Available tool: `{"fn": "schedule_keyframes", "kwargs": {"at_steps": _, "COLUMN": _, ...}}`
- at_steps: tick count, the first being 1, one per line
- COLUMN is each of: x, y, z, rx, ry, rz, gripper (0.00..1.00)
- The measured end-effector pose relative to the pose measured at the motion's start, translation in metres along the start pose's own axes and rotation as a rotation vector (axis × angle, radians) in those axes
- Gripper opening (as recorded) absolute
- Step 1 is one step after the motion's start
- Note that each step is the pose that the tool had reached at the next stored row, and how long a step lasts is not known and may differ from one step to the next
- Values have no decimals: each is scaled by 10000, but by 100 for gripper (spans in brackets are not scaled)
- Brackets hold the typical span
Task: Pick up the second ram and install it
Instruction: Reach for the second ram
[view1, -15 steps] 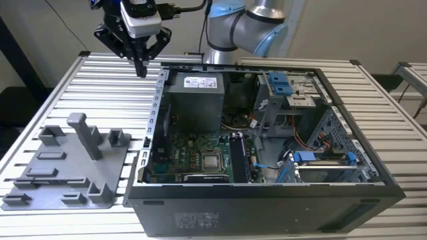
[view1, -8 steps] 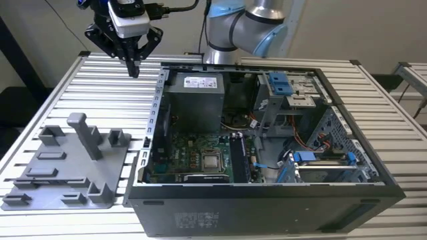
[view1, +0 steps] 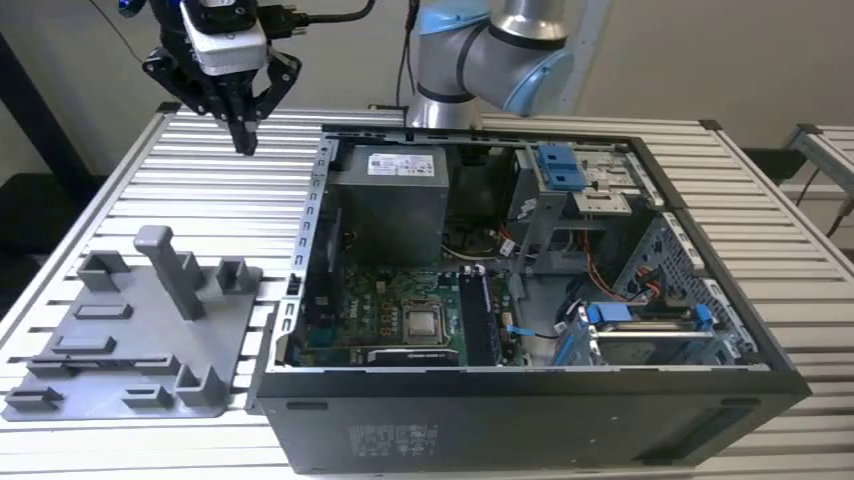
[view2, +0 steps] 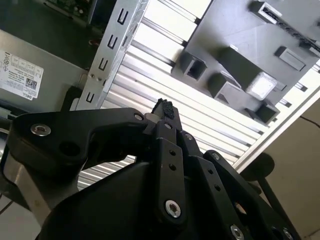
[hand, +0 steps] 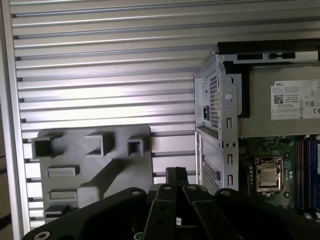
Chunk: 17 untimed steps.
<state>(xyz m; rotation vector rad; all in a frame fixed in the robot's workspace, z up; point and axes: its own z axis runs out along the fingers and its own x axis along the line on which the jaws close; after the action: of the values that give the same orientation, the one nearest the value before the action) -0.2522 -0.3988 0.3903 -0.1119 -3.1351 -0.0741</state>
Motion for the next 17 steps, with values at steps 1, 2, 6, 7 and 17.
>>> {"fn": "schedule_keyframes", "kwargs": {"at_steps": 1, "x": 28, "y": -2, "z": 0, "rx": 0, "ry": 0, "rz": 0, "gripper": 11}}
{"fn": "schedule_keyframes", "kwargs": {"at_steps": 2, "x": 56, "y": -4, "z": 0, "rx": 0, "ry": 0, "rz": 0, "gripper": 11}}
{"fn": "schedule_keyframes", "kwargs": {"at_steps": 6, "x": 176, "y": -12, "z": 1, "rx": 1, "ry": 2, "rz": -37, "gripper": 11}}
{"fn": "schedule_keyframes", "kwargs": {"at_steps": 7, "x": 198, "y": -14, "z": 1, "rx": 1, "ry": 4, "rz": -72, "gripper": 11}}
{"fn": "schedule_keyframes", "kwargs": {"at_steps": 17, "x": 379, "y": -27, "z": 7, "rx": 4, "ry": 27, "rz": -555, "gripper": 11}}
